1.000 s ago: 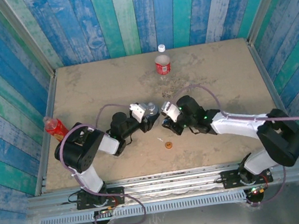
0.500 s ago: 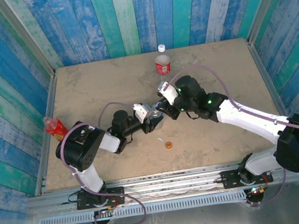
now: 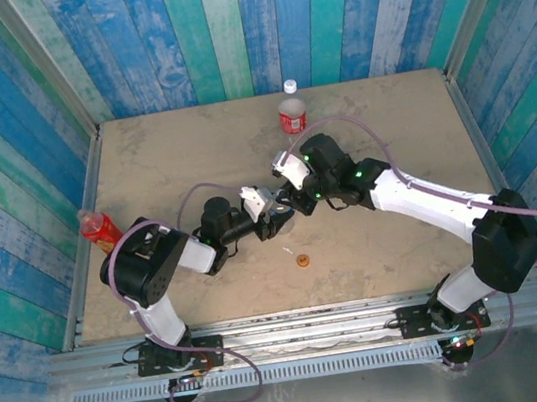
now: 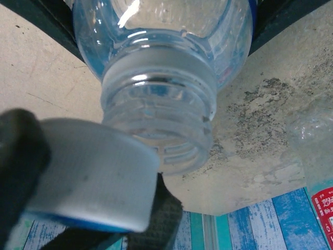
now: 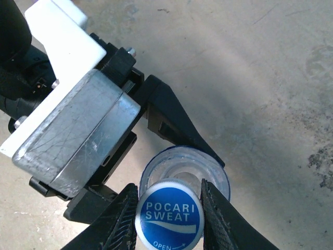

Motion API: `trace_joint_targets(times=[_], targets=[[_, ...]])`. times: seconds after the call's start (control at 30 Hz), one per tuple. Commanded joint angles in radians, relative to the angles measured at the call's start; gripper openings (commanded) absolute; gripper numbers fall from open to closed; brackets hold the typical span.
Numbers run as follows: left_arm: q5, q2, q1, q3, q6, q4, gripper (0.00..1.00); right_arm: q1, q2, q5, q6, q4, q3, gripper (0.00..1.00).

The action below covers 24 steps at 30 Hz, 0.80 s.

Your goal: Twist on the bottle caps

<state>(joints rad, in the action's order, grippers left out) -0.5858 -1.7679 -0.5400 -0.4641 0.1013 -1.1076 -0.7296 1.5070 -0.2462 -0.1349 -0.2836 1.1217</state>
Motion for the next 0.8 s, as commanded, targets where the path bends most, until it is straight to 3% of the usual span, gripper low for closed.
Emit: trace_joint_targets(times=[0.0,0.77], targets=[[-0.032,-0.044,-0.005,-0.008,0.011,0.031,0.63,0.002,0.023,0.009,-0.008,-0.039,0.018,0.33],[-0.044,-0.048,-0.005,-0.011,0.013,0.043,0.63,0.012,0.024,0.062,0.035,0.057,-0.061,0.34]])
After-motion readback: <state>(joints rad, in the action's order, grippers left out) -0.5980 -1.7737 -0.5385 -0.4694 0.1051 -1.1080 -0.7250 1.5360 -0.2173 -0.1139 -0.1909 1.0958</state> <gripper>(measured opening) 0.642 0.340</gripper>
